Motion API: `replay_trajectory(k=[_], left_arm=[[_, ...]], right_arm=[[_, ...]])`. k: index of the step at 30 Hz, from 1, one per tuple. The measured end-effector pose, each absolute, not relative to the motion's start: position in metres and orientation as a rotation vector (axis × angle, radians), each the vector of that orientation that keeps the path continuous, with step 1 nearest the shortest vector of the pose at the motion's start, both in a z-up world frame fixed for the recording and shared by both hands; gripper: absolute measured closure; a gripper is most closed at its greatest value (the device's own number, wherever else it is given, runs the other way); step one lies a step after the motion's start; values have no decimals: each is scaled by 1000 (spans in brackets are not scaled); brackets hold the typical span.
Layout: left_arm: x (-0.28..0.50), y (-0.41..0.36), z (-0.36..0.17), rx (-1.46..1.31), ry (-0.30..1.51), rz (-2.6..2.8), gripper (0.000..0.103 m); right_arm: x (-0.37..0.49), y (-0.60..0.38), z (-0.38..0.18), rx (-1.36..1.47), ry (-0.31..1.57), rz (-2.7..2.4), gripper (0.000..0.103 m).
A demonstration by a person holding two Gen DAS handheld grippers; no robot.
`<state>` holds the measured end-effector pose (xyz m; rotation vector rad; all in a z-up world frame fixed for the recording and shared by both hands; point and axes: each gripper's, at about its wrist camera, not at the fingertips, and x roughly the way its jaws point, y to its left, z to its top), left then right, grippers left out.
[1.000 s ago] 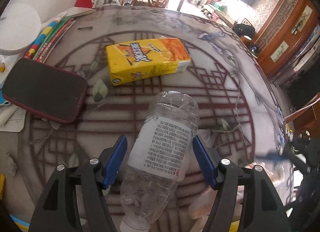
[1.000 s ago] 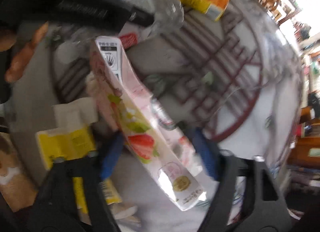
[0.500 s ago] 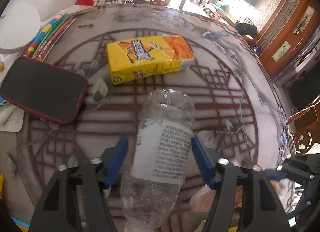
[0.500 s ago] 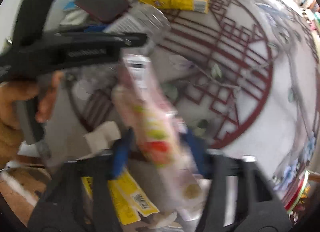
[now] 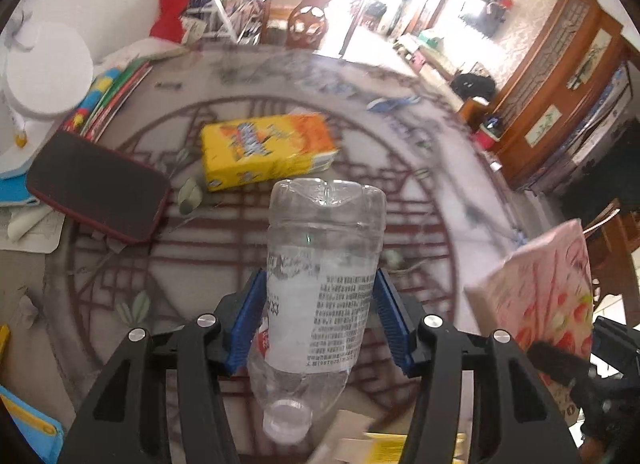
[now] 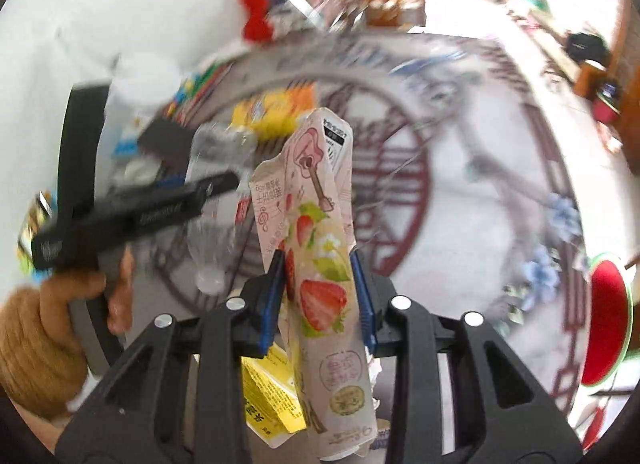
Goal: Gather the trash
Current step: 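Carry the plastic bottle and strawberry bag toward the red bucket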
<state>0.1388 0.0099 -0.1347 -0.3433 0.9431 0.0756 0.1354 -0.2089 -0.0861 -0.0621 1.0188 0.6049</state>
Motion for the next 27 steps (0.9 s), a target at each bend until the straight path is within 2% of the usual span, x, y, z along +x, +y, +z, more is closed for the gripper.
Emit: replay_trajectory(k=[6, 11, 27], left_arm=[[137, -18, -105, -326, 882, 21, 51], [135, -42, -91, -315, 859, -23, 52], [136, -99, -83, -277, 860, -108, 52]], right_arm=[[130, -238, -58, -58, 880, 484, 71], [128, -258, -54, 1, 838, 431, 71], [121, -331, -61, 96, 829, 321, 70]])
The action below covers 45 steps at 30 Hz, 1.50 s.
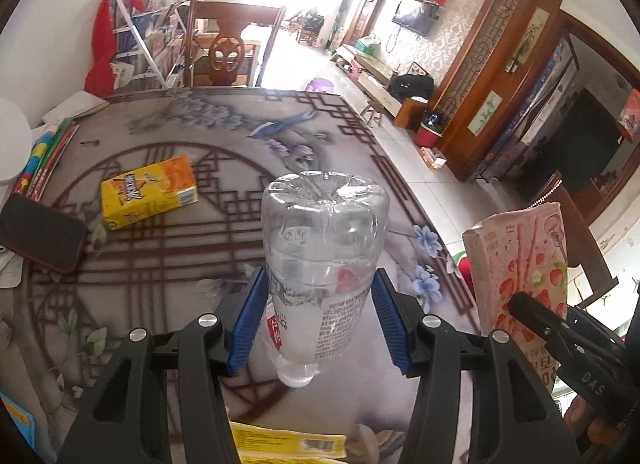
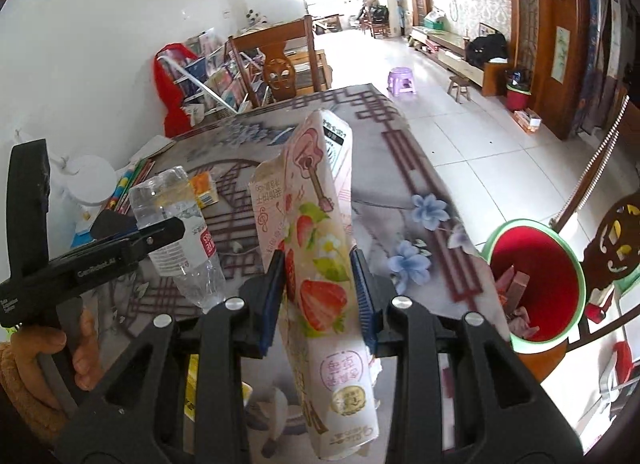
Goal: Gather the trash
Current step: 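Carry the plastic bottle and strawberry bag toward the red bucket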
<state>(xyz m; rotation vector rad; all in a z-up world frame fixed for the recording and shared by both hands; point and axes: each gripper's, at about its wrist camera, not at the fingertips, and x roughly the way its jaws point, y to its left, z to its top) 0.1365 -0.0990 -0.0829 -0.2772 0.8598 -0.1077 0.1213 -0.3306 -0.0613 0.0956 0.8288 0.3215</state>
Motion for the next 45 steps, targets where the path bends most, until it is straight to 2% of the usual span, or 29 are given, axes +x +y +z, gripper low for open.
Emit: replay_trajectory(k=[45], left_arm=[[184, -273, -53, -182, 833, -173, 54]], right_arm=[[162, -504, -72, 222, 824, 228, 70]])
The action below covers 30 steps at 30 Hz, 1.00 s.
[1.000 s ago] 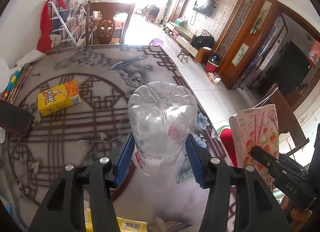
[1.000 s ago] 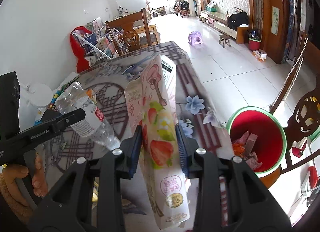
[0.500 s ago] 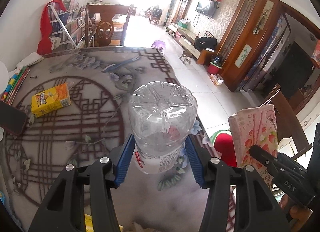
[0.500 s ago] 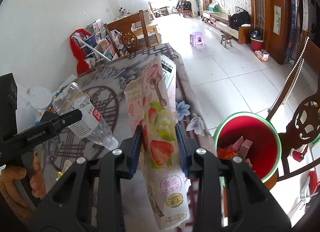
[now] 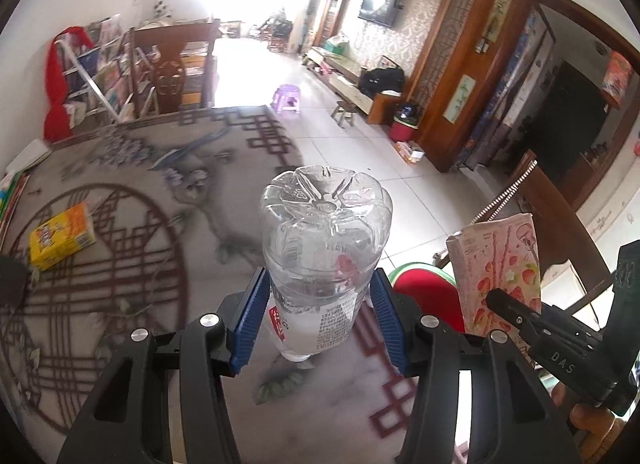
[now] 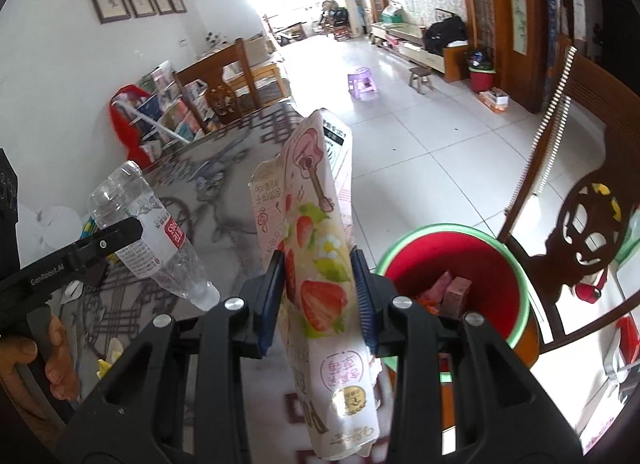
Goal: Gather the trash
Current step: 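Carry the plastic bottle and strawberry bag toward the red bucket, then open both tools over the red bucket to drop the bottle and bag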
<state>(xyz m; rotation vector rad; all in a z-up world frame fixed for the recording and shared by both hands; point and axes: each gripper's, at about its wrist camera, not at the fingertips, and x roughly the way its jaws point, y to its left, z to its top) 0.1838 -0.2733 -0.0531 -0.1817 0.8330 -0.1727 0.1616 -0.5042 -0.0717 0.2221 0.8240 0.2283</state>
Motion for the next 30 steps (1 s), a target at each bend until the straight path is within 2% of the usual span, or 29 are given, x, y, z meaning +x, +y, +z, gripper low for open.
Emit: replay_trajectory(k=[25, 27, 29, 30], left_arm=[[248, -414, -85, -122, 933, -497, 54], [251, -425, -90, -133, 936, -530, 50], [253, -429, -93, -144, 932, -551, 33], [254, -429, -94, -152, 928, -555, 29]], right_arm=[[174, -616, -101, 389, 864, -1, 69], [175, -620, -103, 396, 868, -11, 69], [176, -624, -106, 402, 872, -26, 68], [177, -625, -108, 410, 877, -32, 56]])
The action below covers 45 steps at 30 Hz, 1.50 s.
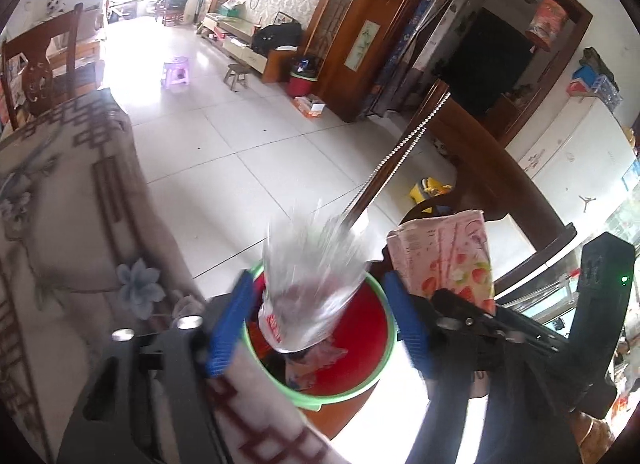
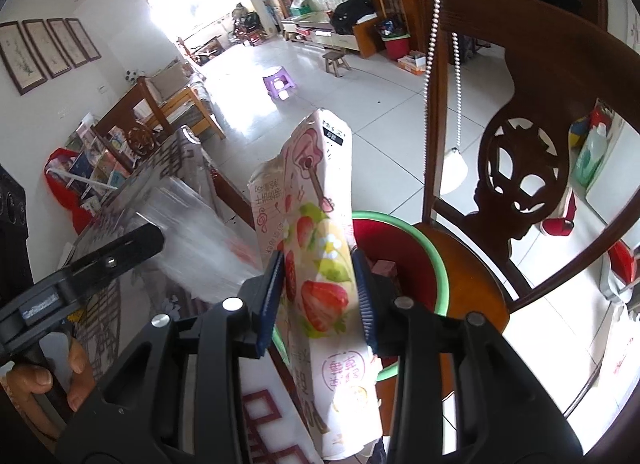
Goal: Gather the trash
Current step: 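Open both tools over the red bucket to drop the bottle and bag, then move both tools back over the trash on the table, then grasp the yellow-orange drink carton with the left tool while the right tool grasps the yellow paper box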
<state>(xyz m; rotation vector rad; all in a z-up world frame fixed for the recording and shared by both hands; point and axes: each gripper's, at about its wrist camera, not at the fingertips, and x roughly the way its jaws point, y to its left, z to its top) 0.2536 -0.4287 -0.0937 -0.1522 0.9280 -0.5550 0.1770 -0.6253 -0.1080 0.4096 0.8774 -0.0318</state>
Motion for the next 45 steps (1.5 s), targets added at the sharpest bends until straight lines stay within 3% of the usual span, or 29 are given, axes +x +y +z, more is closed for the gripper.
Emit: replay_trajectory(k=[1, 2, 13, 17, 29, 36, 43, 45], left_arm=[[254, -427, -94, -160, 922, -555, 25], [254, -425, -94, -165, 920, -553, 25], [249, -325, -92, -89, 874, -385, 17], [249, -239, -97, 22, 879, -219, 15], [276, 1, -142, 432, 1100, 29, 10], [287, 32, -176, 623, 1173, -70, 10], [314, 41, -195, 624, 1197, -148, 10], [317, 37, -200, 611, 1197, -166, 16]], right_arm=[[178, -627, -109, 415, 879, -39, 41], [177, -628, -108, 418, 871, -53, 39], [180, -579, -111, 380, 928, 44, 36], [182, -531, -117, 353, 986, 156, 36], [147, -326, -144, 273, 1195, 543, 23], [113, -224, -160, 96, 1315, 664, 15], [88, -157, -169, -172, 1357, 710, 10], [86, -149, -172, -194, 1368, 702, 10]])
